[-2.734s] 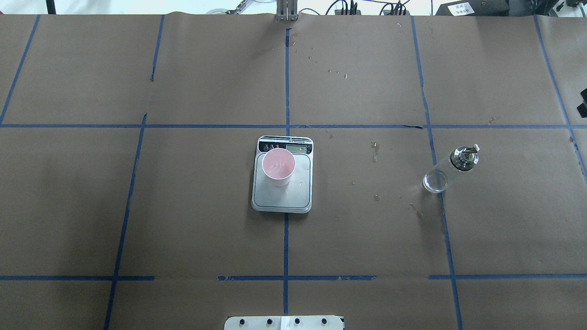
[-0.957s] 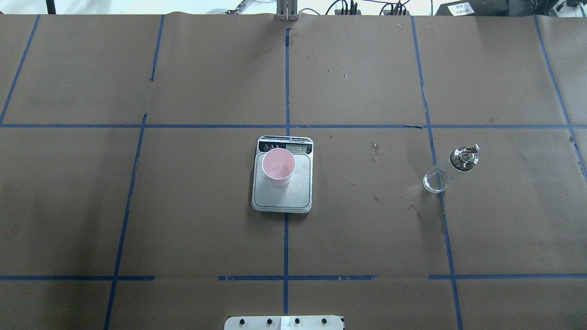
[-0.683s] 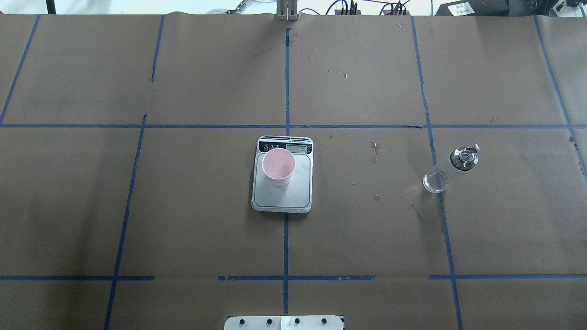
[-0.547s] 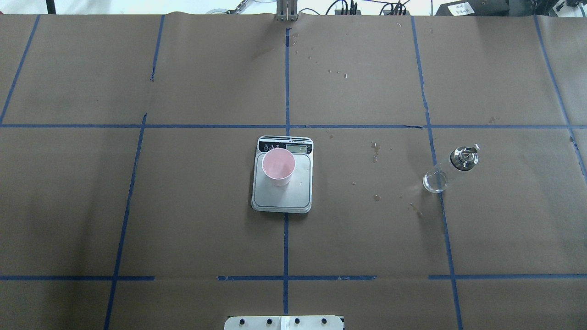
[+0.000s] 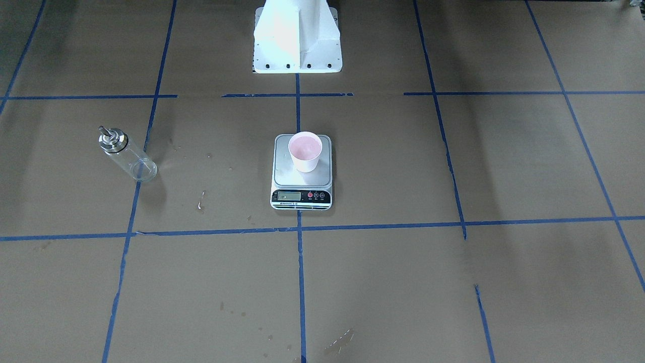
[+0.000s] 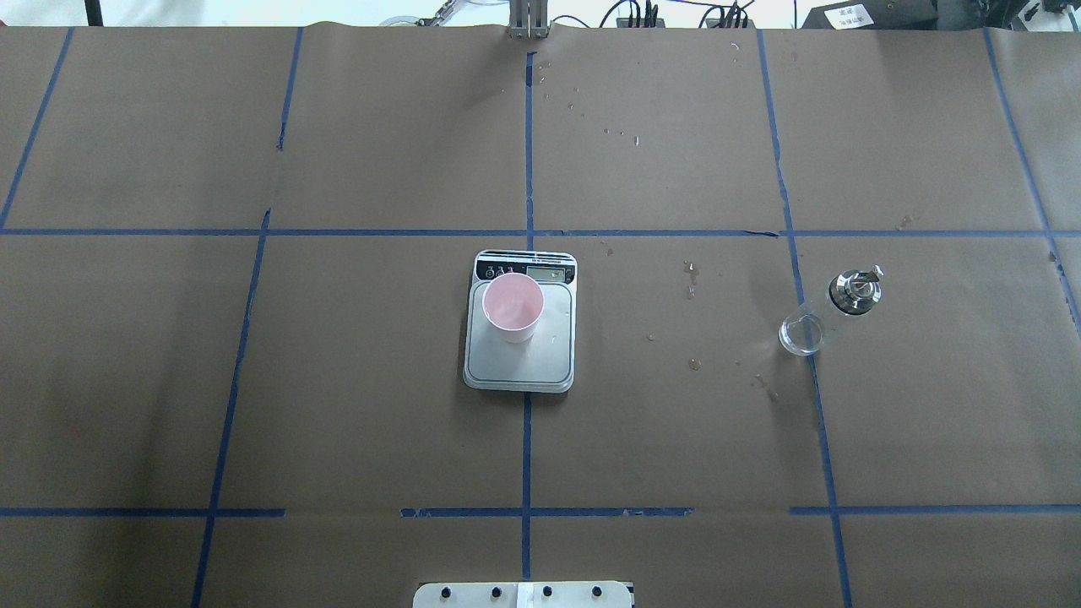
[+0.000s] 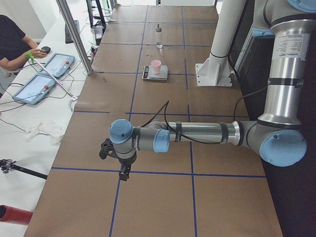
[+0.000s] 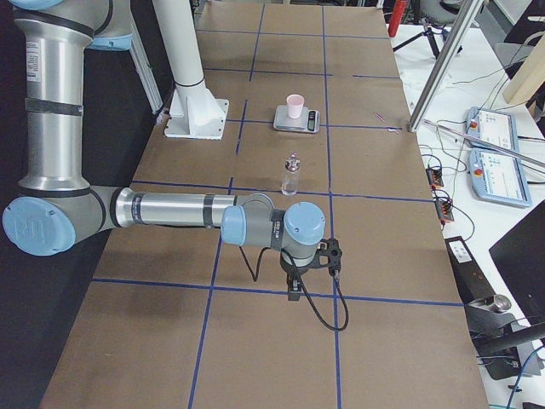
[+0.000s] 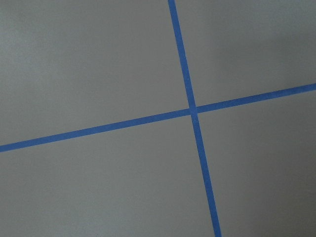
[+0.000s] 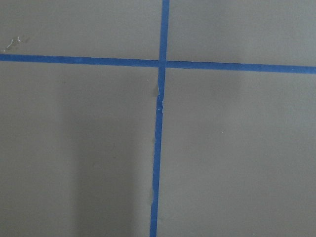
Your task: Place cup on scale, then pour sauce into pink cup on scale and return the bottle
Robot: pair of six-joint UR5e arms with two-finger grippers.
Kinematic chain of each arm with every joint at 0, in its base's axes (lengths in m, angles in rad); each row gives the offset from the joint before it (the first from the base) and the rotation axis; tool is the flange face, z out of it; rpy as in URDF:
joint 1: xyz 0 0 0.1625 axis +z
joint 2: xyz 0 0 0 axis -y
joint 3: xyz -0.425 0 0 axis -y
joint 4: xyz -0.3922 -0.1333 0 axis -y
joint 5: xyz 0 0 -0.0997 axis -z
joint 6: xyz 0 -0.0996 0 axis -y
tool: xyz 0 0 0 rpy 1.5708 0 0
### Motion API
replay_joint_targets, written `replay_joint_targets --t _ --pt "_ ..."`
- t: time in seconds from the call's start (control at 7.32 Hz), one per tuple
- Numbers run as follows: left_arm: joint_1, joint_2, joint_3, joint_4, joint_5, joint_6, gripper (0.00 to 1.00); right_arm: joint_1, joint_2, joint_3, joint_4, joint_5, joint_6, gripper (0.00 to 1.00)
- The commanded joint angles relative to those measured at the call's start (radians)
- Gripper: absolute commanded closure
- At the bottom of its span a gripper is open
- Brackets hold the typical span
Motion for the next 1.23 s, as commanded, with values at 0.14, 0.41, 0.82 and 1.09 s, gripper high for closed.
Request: replay_joint_targets --t 0.14,0.41,0.82,1.09 --pt "0.000 0.004 -0.004 -0.009 0.000 -0.104 0.00 0.050 -0.001 -0.028 0.001 -0.001 0.002 0.00" --pt "0.000 0.003 -0.006 -0.009 0.000 -0.104 0.00 0.064 0.002 -0.033 0.003 0.001 0.050 0.00" --pt "0.000 0.003 -0.006 -0.011 -0.002 -0.104 0.00 0.064 0.001 -0.095 0.171 -0.001 0.224 0.00" --pt "0.000 0.003 -0.006 -0.011 0.000 -0.104 0.00 0.064 0.001 -0.100 0.184 -0.001 0.222 0.00"
